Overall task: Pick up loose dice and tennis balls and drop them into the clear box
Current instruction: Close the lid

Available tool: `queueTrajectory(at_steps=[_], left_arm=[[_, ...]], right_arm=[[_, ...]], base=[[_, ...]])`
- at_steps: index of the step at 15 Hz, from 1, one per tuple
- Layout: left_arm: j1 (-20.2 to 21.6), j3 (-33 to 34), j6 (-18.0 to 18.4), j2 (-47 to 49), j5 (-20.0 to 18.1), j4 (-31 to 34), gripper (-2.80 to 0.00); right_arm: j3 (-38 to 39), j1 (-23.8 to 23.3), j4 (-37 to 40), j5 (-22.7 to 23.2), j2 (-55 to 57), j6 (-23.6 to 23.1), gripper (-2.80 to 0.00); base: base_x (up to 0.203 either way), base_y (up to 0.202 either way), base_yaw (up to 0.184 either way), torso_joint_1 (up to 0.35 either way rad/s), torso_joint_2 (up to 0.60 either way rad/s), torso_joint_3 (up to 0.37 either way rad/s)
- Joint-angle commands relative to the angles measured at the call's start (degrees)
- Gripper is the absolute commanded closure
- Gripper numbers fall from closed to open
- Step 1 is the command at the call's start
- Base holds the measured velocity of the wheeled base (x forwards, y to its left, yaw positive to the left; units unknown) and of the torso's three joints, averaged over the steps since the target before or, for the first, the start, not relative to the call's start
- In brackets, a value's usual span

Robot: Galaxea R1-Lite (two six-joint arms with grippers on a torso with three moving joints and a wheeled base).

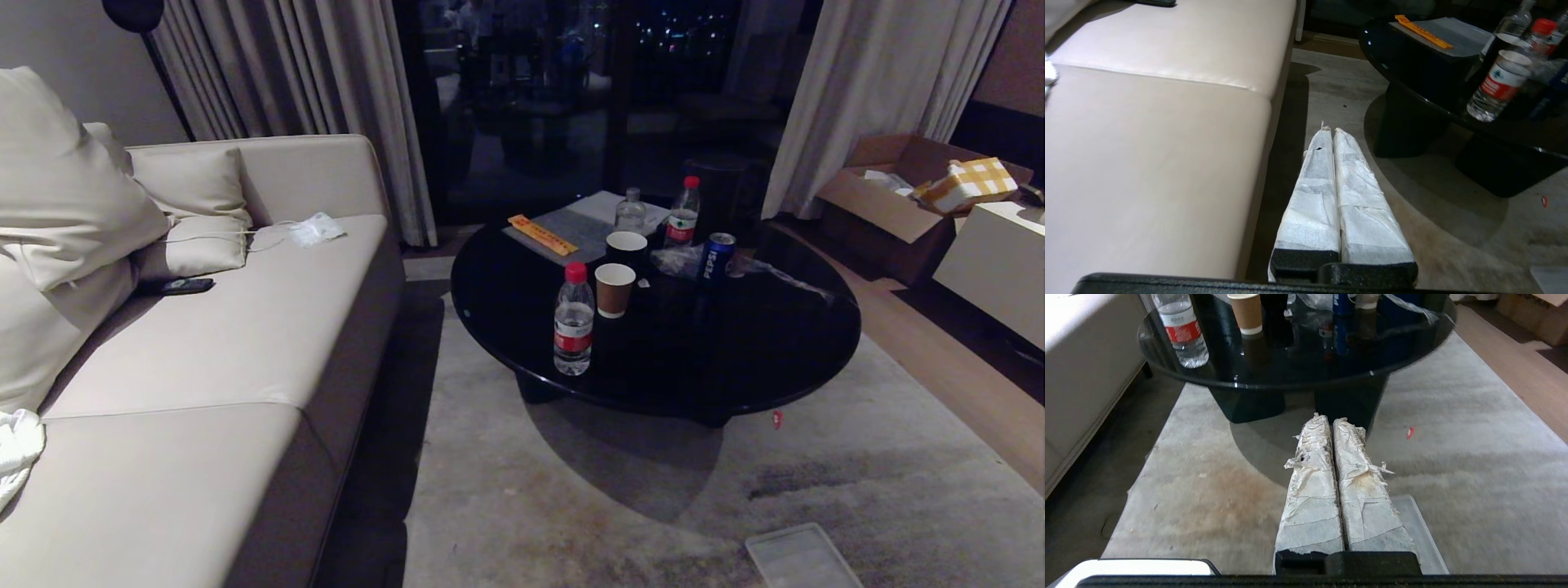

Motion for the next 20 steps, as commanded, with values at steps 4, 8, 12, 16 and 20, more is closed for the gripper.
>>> queueTrajectory(at_steps=[4,8,12,16,20], left_arm=[[0.0,0.0,-0.1,0.1,0.0,0.0,0.00],[0.0,0.0,-0.1,0.0,0.0,0.0,0.00],[0.0,0.0,-0.1,0.0,0.0,0.0,0.00],[0.0,0.0,0.0,0.0,0.0,0.0,0.00],[0.0,0.0,0.0,0.0,0.0,0.0,0.00]], right_arm=[[0.0,0.0,0.0,0.0,0.1,0.0,0.00],[0.0,0.0,0.0,0.0,0.1,0.0,0.00],[0.0,0.0,0.0,0.0,0.1,0.1,0.00],[0.0,0.0,0.0,0.0,0.1,0.1,0.00],[0.0,0.0,0.0,0.0,0.1,0.1,0.00]], base=[[0.183,0.000,0.000,0.000,0.00,0.004],[0.063,0.000,-0.001,0.002,0.00,0.002],[0.000,0.000,0.000,0.000,0.00,0.000],[0.000,0.000,0.000,0.000,0.00,0.000],[0.000,0.000,0.000,0.000,0.00,0.000]])
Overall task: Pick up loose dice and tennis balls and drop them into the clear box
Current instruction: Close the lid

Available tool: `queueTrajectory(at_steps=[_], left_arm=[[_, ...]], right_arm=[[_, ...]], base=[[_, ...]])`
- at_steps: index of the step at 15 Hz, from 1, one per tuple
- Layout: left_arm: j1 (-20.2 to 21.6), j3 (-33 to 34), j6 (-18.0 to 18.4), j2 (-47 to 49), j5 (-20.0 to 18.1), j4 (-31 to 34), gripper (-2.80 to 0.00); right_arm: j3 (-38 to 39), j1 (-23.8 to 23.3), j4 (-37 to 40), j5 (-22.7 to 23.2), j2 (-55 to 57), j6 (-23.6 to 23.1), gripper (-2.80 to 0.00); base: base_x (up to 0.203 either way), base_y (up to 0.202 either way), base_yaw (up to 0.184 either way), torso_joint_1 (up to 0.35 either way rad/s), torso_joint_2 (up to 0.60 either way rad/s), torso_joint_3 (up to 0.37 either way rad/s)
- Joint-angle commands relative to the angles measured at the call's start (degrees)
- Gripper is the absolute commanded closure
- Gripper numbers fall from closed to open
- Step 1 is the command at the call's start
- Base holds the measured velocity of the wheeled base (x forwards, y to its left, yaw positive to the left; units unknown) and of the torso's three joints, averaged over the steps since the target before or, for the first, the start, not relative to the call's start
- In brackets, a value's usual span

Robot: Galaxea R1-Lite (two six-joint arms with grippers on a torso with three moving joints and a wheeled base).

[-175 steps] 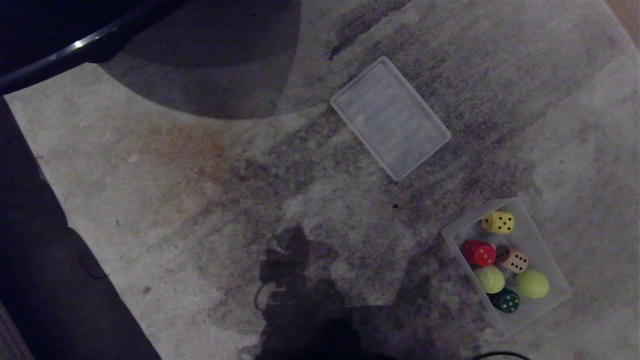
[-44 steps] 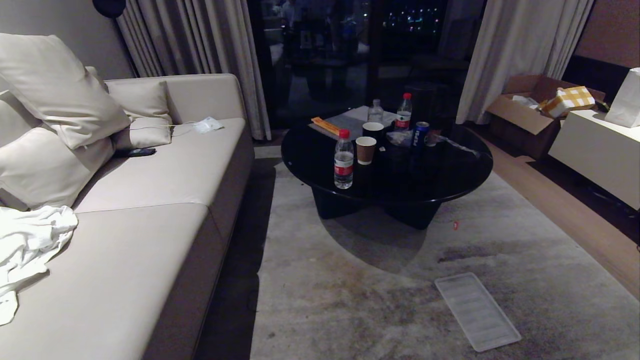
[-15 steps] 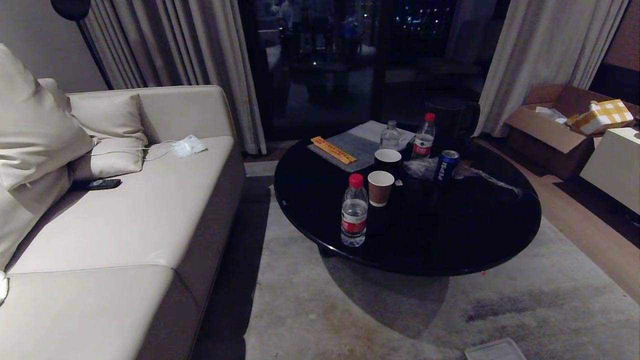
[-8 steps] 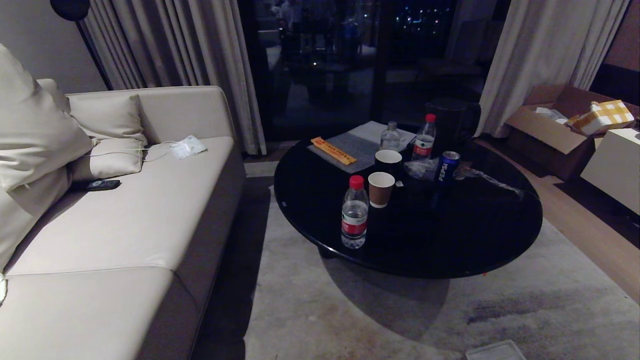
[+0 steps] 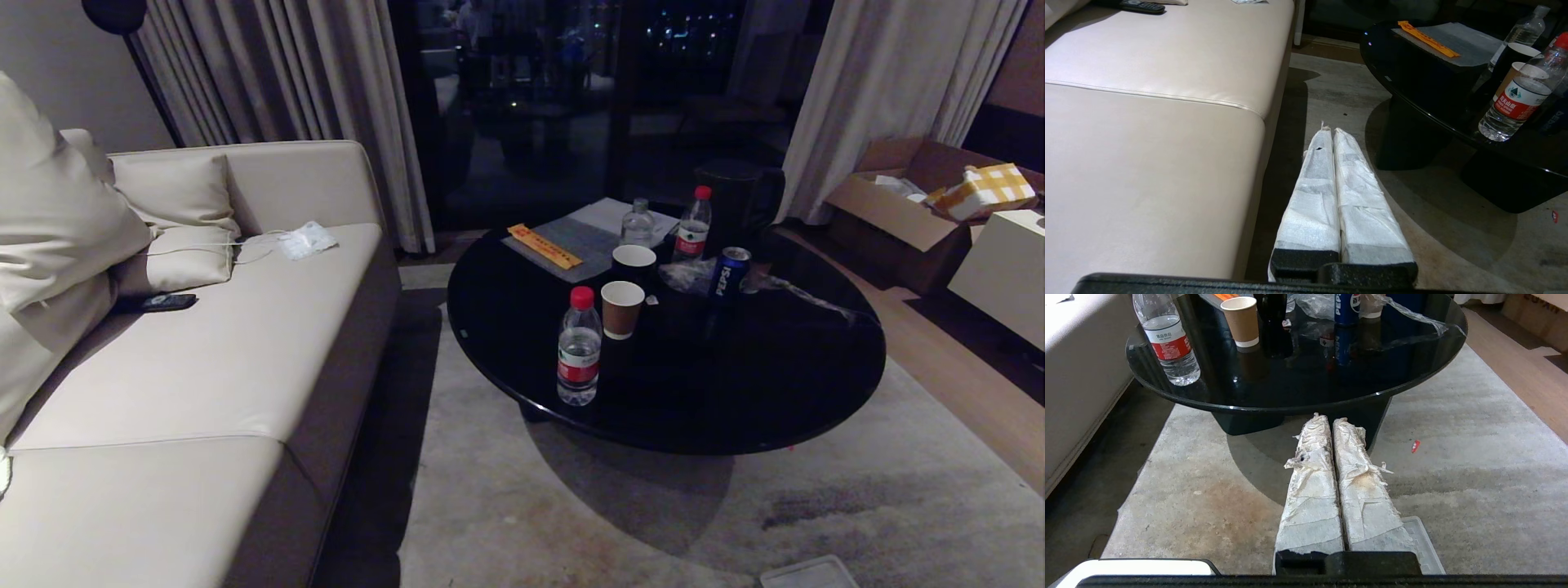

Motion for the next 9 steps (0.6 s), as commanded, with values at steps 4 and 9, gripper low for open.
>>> queueTrajectory(at_steps=[4,9], left_arm=[[0.0,0.0,-0.1,0.0,0.0,0.0,0.00],[0.0,0.0,-0.1,0.1,0.0,0.0,0.00]], right_arm=[[0.0,0.0,0.0,0.0,0.1,0.1,0.00],[0.0,0.0,0.0,0.0,0.1,0.0,0.00]], base=[[0.002,0.000,-0.023,0.001,0.00,0.000],[-0.001,0.010,-0.180,0.003,0.00,0.003]])
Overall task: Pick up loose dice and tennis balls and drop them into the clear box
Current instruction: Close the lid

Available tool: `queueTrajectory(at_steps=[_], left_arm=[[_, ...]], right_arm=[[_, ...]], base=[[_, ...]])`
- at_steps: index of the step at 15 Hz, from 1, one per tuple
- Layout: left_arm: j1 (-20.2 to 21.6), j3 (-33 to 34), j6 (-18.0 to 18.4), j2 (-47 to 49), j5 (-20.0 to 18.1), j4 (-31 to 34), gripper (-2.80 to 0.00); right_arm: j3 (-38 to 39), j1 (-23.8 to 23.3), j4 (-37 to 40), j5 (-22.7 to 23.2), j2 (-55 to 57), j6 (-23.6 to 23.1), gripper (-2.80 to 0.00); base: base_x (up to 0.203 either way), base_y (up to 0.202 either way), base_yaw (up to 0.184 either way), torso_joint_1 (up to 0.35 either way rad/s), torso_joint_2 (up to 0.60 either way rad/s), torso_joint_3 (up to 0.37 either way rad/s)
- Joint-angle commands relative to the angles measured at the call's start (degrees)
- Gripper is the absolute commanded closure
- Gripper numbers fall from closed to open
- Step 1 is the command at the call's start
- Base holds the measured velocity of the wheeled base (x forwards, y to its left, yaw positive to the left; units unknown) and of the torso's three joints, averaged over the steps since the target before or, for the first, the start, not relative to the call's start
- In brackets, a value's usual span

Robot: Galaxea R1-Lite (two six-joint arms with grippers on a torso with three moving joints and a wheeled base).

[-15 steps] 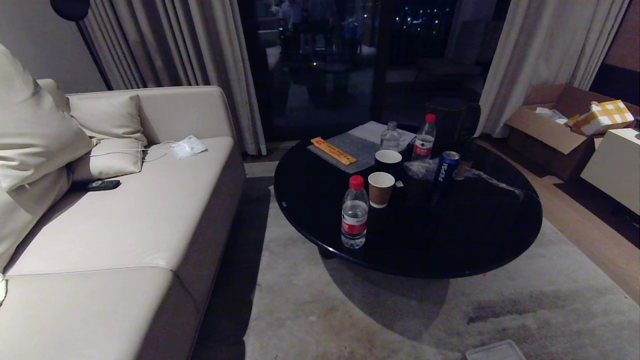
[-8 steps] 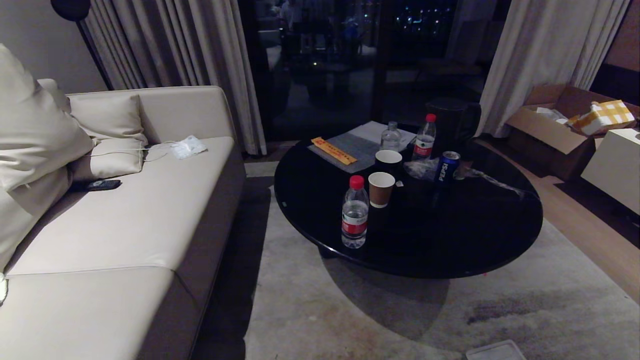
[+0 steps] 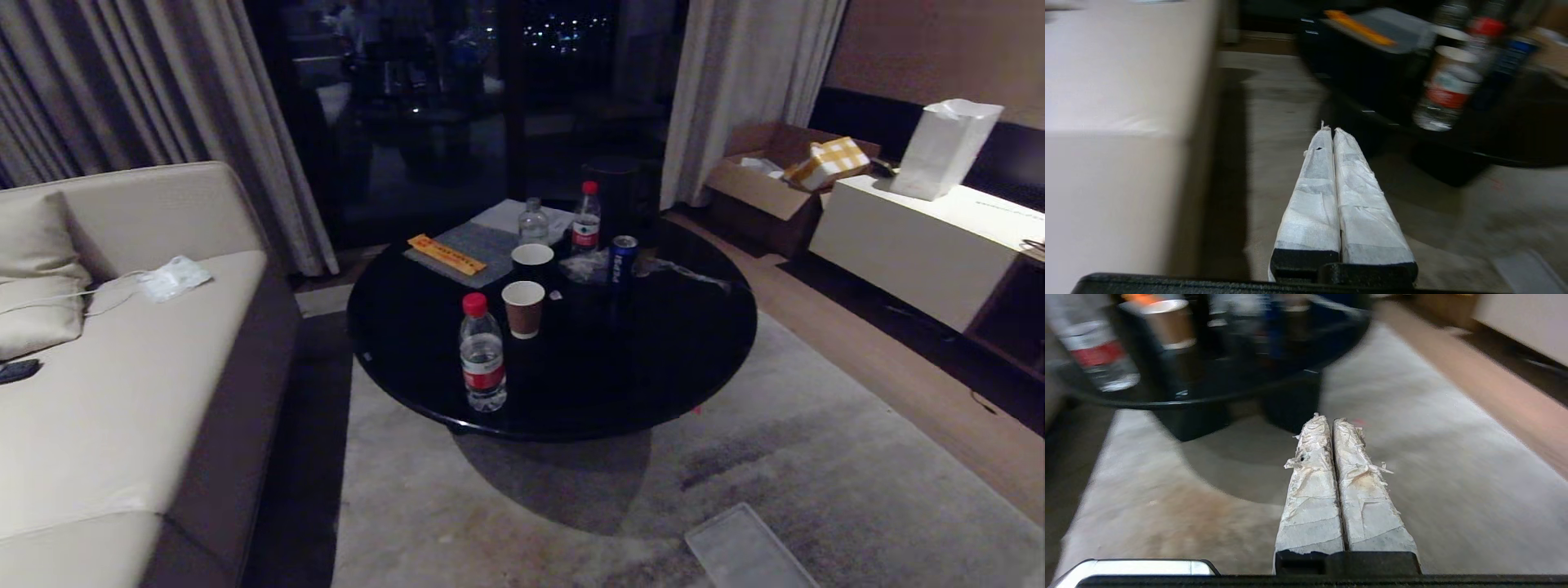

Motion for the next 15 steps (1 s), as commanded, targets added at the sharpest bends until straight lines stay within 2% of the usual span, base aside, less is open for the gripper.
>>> queueTrajectory(at_steps=[1,3,15], left_arm=[[0.0,0.0,-0.1,0.0,0.1,0.0,0.00],[0.0,0.0,0.0,0.0,0.1,0.0,0.00],[0.0,0.0,-0.1,0.1,0.1,0.0,0.00]], right_arm=[[0.0,0.0,0.0,0.0,0.1,-0.1,0.00],[0.0,0.0,0.0,0.0,0.1,0.0,0.00],[0.0,0.0,0.0,0.0,0.1,-0.1,0.00]], base=[[-0.001,0.010,-0.166,0.001,0.00,0.002],[0.003,0.010,-0.098,-0.001,0.00,0.003],[0.000,0.000,0.000,0.000,0.00,-0.002]])
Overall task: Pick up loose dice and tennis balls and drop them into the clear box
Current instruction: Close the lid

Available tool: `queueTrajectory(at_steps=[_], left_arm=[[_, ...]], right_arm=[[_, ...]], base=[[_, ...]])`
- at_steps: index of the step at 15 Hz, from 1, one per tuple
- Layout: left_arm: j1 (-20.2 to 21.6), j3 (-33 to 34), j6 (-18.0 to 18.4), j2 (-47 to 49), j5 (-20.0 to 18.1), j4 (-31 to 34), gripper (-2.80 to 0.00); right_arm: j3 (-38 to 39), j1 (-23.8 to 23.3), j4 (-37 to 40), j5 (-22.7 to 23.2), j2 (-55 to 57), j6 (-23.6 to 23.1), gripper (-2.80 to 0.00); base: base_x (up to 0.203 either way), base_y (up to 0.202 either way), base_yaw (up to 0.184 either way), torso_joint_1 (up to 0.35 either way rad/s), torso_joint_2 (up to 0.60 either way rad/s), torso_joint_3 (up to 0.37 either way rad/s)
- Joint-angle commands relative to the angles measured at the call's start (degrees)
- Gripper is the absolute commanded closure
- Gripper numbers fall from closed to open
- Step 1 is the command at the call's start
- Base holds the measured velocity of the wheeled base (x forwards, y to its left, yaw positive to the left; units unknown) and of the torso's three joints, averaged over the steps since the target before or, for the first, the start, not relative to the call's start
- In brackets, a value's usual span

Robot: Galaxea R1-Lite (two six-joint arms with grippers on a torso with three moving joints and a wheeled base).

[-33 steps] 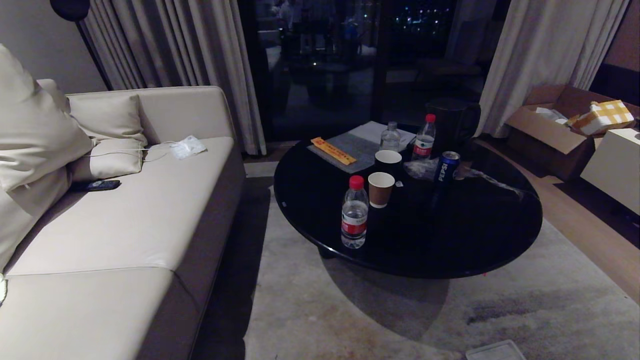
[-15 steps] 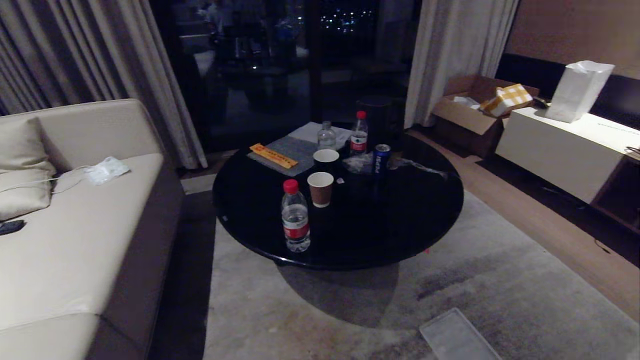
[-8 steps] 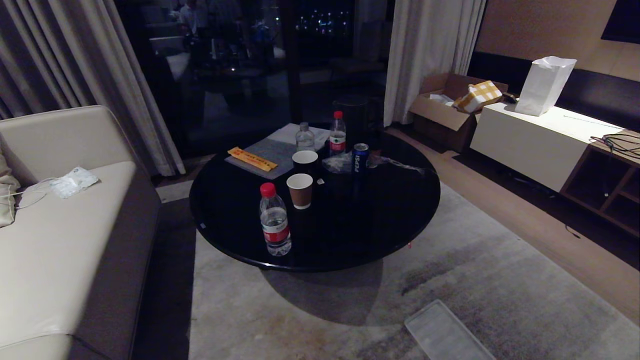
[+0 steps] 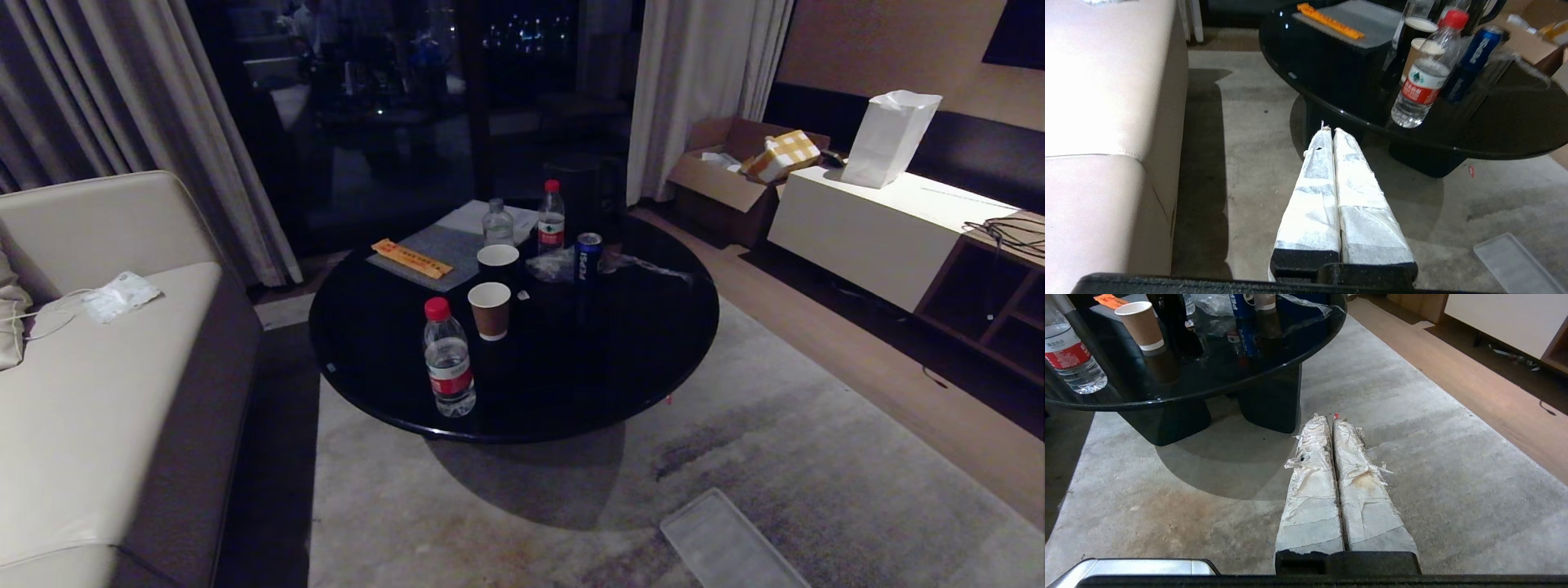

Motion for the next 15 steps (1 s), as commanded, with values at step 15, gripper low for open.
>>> queueTrajectory(at_steps=[15], left_arm=[[0.0,0.0,-0.1,0.0,0.0,0.0,0.00]], right_arm=[[0.0,0.0,0.0,0.0,0.1,0.0,0.00]], base=[[0.000,0.000,0.000,0.003,0.00,-0.188]])
